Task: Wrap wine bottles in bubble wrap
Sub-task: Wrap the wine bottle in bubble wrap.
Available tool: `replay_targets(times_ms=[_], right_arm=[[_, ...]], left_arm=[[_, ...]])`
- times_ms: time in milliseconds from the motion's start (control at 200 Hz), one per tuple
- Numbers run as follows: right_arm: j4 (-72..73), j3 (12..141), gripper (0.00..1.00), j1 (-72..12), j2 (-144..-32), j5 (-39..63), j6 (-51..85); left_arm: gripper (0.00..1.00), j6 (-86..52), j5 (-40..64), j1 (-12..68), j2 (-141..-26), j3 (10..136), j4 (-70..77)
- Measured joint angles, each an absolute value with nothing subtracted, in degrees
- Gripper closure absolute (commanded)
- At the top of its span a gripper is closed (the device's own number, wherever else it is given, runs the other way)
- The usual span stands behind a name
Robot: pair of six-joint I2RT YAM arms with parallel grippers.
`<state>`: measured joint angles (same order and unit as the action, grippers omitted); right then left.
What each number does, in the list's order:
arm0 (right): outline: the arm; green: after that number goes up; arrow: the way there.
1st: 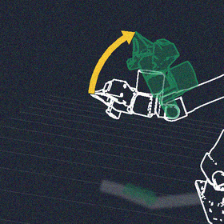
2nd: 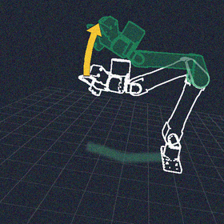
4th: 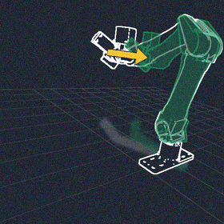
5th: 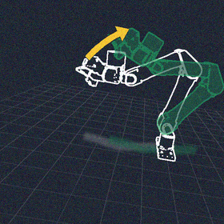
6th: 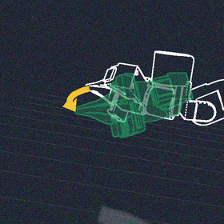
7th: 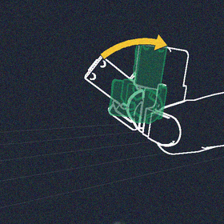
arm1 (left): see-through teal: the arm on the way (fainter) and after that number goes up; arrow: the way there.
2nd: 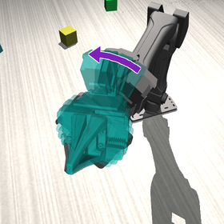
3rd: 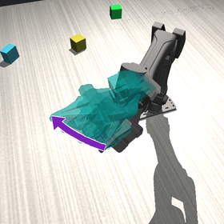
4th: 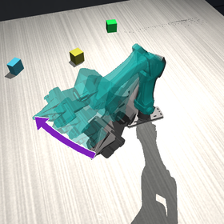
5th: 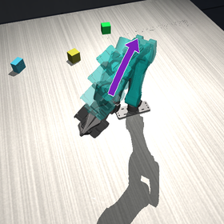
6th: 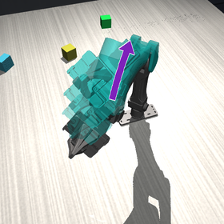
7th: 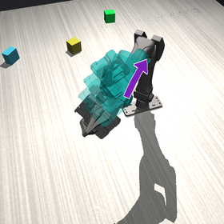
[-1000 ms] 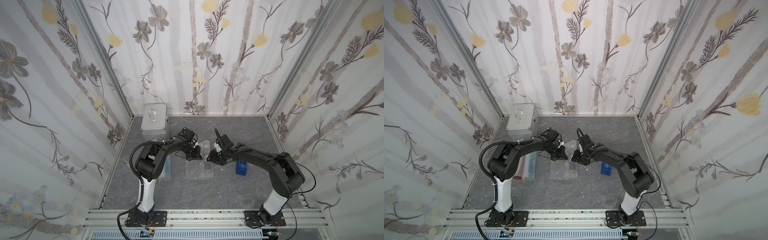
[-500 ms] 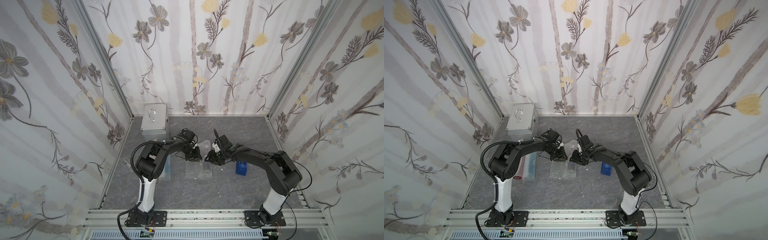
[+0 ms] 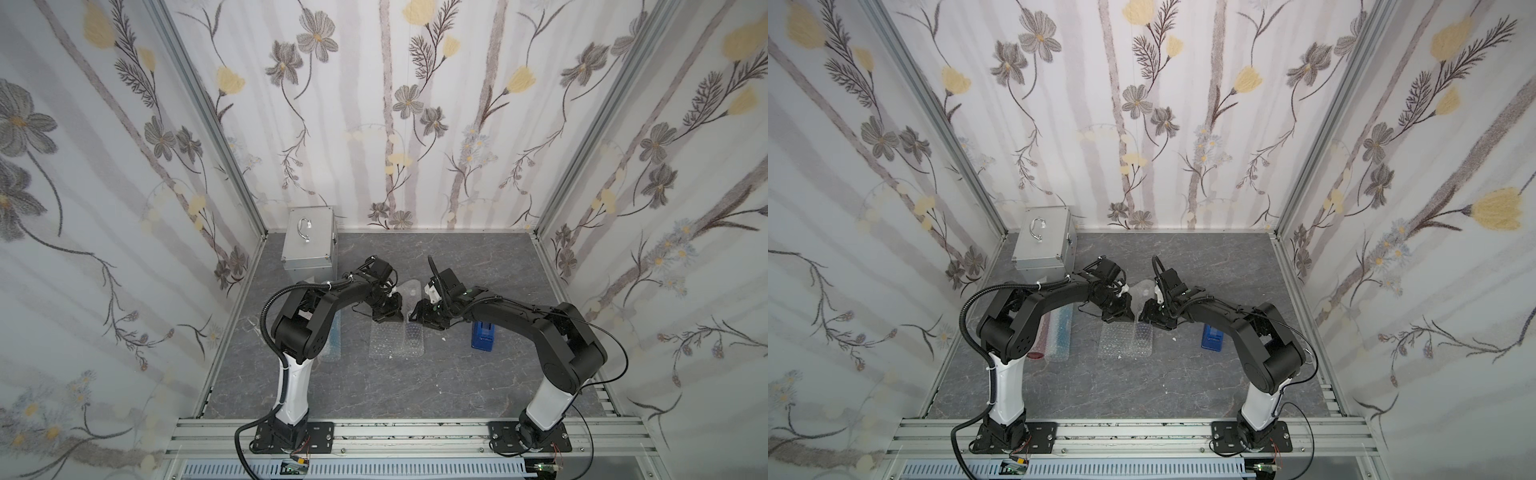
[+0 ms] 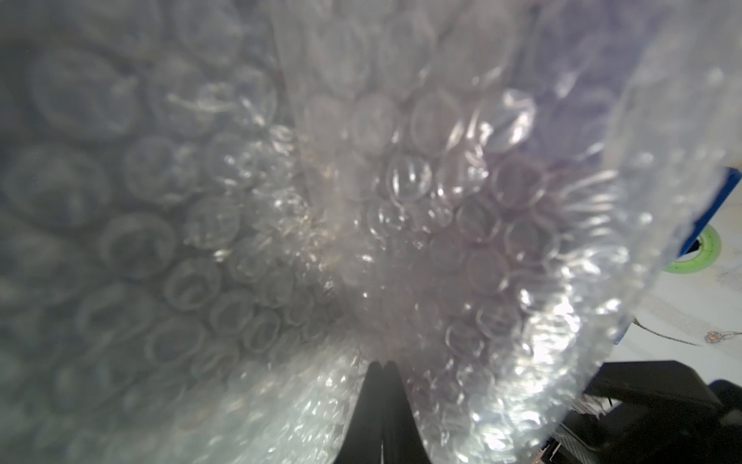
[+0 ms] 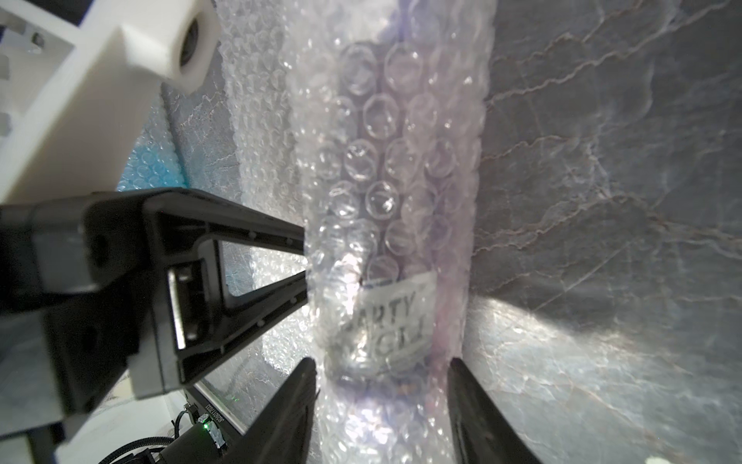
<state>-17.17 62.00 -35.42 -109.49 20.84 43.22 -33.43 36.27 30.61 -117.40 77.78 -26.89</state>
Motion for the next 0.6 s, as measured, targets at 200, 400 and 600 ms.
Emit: replay_targets(times_ms=[200, 400, 600], right_arm=[[-18.6, 62.6, 0.38, -35.5, -109.5, 19.8, 43.2], [-19.6, 63.0, 0.37, -35.7, -110.6, 18.3, 43.5], [-19.0, 62.5, 0.44, -35.5, -111.6, 17.5, 43.5]], left_arm=[[0.95, -33.5, 36.8, 31.1, -117.7, 78.4, -26.8], [0.95, -33.6, 38.0, 31.4, -117.7, 78.5, -26.6], [0.95, -33.7, 38.4, 31.7, -117.9, 78.6, -26.4]])
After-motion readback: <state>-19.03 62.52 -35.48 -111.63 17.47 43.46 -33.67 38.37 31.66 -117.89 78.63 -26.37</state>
